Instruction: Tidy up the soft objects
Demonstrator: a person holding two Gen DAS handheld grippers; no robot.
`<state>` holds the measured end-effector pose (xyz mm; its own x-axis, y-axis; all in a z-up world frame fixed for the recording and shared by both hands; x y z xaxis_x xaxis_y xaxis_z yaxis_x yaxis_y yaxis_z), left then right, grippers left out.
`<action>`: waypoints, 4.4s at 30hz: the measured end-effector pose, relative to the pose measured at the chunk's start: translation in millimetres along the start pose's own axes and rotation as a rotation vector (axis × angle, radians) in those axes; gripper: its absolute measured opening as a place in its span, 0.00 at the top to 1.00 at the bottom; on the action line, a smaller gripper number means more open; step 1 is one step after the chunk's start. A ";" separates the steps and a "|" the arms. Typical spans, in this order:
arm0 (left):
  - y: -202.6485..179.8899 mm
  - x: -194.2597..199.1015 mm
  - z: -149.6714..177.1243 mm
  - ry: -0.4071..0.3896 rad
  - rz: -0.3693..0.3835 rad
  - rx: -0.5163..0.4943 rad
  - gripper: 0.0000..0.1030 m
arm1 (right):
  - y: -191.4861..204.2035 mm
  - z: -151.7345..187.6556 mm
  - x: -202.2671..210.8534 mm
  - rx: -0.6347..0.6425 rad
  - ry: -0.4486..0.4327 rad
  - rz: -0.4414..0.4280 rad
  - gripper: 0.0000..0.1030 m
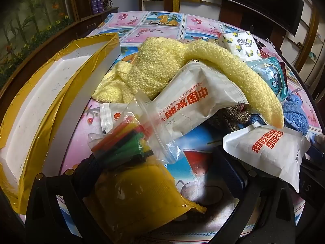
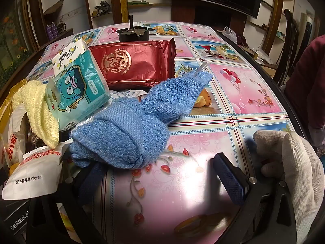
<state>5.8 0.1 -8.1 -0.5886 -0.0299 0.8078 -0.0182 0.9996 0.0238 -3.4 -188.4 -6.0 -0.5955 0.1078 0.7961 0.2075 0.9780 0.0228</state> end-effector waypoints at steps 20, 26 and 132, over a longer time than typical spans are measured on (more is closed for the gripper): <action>0.0 0.0 0.0 0.000 -0.001 -0.001 0.00 | 0.0 -0.1 -0.1 0.001 0.003 0.001 0.00; 0.0 0.0 0.0 0.000 -0.001 -0.001 0.00 | 0.0 -0.1 -0.1 0.001 0.003 0.002 0.00; -2.4 4.3 2.9 0.041 0.041 -0.068 0.00 | 3.9 -1.2 -1.2 0.036 0.010 -0.027 0.00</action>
<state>1.0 -2.5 -6.4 -0.5540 0.0098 0.8324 0.0612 0.9977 0.0290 -0.9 -184.9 -6.1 -0.5930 0.0796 0.8012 0.1628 0.9864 0.0226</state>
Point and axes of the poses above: each gripper's, at about its wrist camera, not at the fingertips, and x roughly against the way its jaws point, y to its left, z to its underside, the point moved 1 cm from there along -x, roughly the way its jaws point, and after that the axes turned 2 degrees about -z, right-handed, at the moved point
